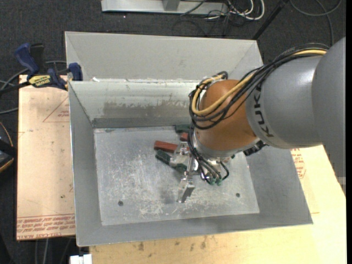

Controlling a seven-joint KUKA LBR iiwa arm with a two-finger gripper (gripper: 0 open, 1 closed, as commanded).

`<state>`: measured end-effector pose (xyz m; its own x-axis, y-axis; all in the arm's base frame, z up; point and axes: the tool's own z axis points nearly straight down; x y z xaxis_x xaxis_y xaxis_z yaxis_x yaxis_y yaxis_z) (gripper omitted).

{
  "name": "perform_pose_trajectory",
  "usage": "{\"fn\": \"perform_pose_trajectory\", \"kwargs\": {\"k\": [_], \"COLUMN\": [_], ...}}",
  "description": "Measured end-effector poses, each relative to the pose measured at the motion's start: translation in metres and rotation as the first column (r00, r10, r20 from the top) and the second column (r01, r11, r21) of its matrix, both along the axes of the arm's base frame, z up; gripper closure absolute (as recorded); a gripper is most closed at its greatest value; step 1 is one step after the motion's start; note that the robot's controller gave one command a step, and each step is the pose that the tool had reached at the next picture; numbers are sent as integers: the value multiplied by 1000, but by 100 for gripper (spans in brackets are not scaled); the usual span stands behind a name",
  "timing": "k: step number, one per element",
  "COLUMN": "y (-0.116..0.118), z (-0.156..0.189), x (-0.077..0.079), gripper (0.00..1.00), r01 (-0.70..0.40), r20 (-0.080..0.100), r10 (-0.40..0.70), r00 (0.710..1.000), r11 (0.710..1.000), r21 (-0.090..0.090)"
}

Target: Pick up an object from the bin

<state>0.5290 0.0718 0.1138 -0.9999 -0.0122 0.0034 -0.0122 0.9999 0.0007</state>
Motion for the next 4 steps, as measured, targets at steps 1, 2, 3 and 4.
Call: {"fn": "perform_pose_trajectory", "kwargs": {"k": [1,2,3,4], "y": [-25,-16,-16,-16], "z": [8,-34,-34,-33], "x": [13,57,57,28], "gripper": [0,100,100,100], "r01": [-5,54,54,17], "r20": [13,26,26,46], "r10": [5,-54,-54,-17], "r00": [1000,998,998,999], "r11": [1000,999,999,1000], "r21": [1,5,5,6]}}
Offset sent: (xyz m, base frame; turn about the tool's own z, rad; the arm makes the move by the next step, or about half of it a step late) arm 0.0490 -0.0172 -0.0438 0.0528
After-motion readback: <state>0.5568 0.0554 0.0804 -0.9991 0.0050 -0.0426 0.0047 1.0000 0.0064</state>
